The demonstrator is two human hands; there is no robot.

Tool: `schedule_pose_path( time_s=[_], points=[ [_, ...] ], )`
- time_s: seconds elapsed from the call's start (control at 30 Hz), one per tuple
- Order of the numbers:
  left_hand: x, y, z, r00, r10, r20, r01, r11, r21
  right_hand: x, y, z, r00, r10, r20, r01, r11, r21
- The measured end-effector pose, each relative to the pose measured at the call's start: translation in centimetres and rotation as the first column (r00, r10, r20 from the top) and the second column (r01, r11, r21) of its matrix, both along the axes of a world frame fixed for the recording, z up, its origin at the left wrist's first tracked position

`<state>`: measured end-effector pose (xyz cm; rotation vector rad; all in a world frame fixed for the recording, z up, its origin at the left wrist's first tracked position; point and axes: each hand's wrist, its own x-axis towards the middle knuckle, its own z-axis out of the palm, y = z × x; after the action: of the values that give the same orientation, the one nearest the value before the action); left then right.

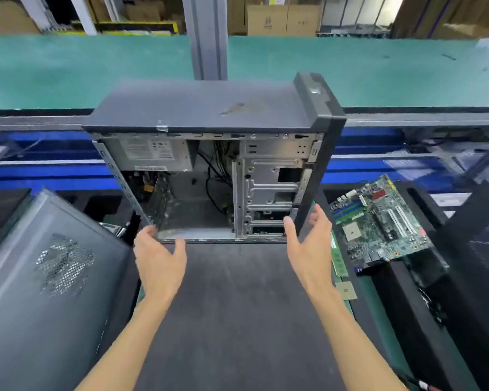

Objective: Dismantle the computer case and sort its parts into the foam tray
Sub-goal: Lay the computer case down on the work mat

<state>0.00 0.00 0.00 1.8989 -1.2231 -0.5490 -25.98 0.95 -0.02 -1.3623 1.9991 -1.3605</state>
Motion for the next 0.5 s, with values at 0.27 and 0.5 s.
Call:
schedule_pose_path(
  time_s=[0.27,0.5],
  points=[
    [4.9,-6.0,1.8,0.990,0.080,-0.120,-0.091,0.992,-0.091,-0.1,-5.8,0.7,0.984,-0.023,0.176,0.038,0.996,-0.085],
    [5.8,-9.0,2.2,0.987,0.023,-0.158,-0.040,0.994,-0.104,-1.8,-7.6,-0.3,0.961,0.049,0.271,-0.021,0.994,-0.107]
  ],
)
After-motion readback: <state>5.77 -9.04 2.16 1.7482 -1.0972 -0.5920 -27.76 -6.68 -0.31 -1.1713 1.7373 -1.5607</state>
